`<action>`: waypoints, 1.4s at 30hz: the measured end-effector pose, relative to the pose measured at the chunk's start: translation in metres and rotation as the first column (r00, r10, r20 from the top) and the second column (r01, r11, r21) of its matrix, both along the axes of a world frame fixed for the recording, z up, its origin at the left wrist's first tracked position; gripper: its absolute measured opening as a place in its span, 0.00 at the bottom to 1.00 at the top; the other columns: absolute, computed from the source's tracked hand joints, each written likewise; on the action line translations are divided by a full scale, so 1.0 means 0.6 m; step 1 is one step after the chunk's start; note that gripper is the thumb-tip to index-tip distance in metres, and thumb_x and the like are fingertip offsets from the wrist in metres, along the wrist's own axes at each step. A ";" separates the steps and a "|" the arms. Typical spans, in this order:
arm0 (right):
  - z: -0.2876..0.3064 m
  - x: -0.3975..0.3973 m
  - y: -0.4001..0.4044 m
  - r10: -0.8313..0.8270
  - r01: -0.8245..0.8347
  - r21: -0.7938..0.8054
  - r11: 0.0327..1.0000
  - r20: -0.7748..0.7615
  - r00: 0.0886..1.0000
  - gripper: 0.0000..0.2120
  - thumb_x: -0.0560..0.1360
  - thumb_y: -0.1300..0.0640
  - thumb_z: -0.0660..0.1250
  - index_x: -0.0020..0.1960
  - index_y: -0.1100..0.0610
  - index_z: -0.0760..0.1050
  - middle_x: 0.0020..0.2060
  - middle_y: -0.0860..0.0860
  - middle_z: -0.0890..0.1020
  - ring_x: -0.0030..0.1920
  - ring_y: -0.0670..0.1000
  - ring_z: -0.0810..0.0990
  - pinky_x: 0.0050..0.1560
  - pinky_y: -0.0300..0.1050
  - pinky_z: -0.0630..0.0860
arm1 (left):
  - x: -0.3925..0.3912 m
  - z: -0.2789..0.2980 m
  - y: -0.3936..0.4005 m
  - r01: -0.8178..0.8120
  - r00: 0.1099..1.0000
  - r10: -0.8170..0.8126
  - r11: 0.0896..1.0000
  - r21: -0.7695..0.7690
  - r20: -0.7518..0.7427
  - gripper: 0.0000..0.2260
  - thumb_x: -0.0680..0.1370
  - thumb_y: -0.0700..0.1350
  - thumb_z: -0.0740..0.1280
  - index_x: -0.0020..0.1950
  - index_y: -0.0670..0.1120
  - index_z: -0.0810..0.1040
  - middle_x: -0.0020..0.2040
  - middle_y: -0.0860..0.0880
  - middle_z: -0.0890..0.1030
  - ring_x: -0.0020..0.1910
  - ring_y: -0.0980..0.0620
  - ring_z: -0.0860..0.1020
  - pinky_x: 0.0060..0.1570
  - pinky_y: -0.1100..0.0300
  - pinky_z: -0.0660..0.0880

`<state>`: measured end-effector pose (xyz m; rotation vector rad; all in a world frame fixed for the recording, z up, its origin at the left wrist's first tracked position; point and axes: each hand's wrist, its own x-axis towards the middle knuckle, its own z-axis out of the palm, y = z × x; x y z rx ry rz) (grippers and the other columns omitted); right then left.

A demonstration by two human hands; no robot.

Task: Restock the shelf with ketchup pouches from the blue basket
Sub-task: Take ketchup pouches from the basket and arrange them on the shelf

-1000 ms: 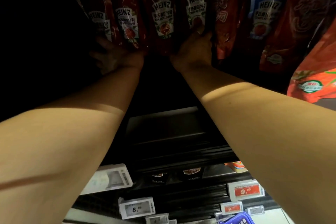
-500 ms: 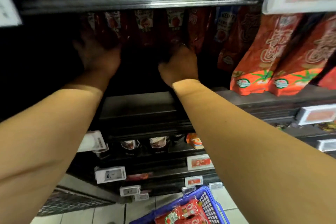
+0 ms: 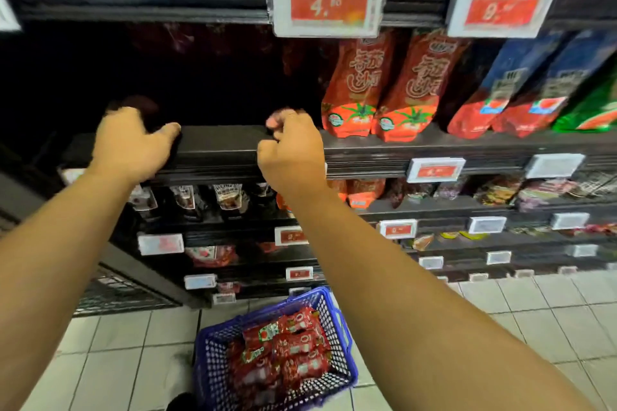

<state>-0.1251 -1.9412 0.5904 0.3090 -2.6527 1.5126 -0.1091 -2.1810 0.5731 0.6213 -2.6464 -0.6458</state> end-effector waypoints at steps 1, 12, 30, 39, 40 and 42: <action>-0.004 0.021 0.014 0.027 -0.029 -0.040 0.999 -0.054 0.998 0.12 0.70 0.68 0.65 0.53 0.61 0.77 0.48 0.53 0.75 0.43 0.51 0.75 0.49 0.47 0.74 | 0.022 0.000 0.015 0.018 1.000 -0.018 1.000 -0.013 -0.016 0.18 0.77 0.50 0.72 0.62 0.42 0.78 0.58 0.34 0.79 0.59 0.34 0.77 0.61 0.44 0.75; -0.333 0.255 0.255 -0.236 0.189 0.154 0.970 0.393 0.889 0.07 0.74 0.66 0.67 0.43 0.54 0.75 0.41 0.51 0.82 0.42 0.52 0.81 0.51 0.54 0.79 | 0.260 -0.237 0.183 0.574 0.796 -0.588 0.809 0.128 0.145 0.04 0.76 0.41 0.67 0.49 0.45 0.79 0.49 0.50 0.79 0.50 0.47 0.78 0.51 0.58 0.72; -0.917 0.398 0.214 -0.206 0.684 0.124 0.719 0.978 0.040 0.02 0.77 0.61 0.64 0.46 0.58 0.75 0.43 0.59 0.79 0.37 0.57 0.79 0.35 0.47 0.79 | 0.335 -0.886 0.169 -0.011 0.249 -0.338 0.936 0.351 0.908 0.28 0.74 0.50 0.72 0.72 0.50 0.68 0.64 0.46 0.77 0.61 0.42 0.77 0.62 0.51 0.74; -1.216 0.370 0.192 -0.086 0.781 0.143 0.607 0.990 -0.114 0.07 0.77 0.62 0.65 0.40 0.55 0.75 0.34 0.50 0.75 0.29 0.47 0.75 0.31 0.42 0.73 | 0.304 -1.170 0.170 -0.579 0.460 -0.131 0.705 0.409 0.878 0.35 0.71 0.47 0.77 0.76 0.44 0.68 0.68 0.51 0.75 0.61 0.49 0.77 0.62 0.52 0.74; -1.243 0.366 0.188 -0.061 0.767 0.123 0.630 0.992 -0.109 0.07 0.78 0.61 0.65 0.40 0.55 0.74 0.35 0.50 0.76 0.31 0.48 0.75 0.31 0.42 0.75 | 0.300 -1.194 0.168 -0.623 0.458 -0.104 0.671 0.402 0.883 0.32 0.71 0.48 0.77 0.73 0.44 0.71 0.66 0.47 0.78 0.59 0.45 0.80 0.59 0.49 0.78; -1.291 0.354 0.182 -0.007 0.761 0.074 0.644 0.996 -0.092 0.08 0.80 0.59 0.64 0.42 0.54 0.73 0.38 0.50 0.77 0.35 0.48 0.76 0.27 0.38 0.77 | 0.286 -1.231 0.168 -0.668 0.477 -0.069 0.619 0.413 0.876 0.26 0.73 0.50 0.76 0.68 0.45 0.76 0.59 0.45 0.82 0.52 0.43 0.82 0.47 0.49 0.81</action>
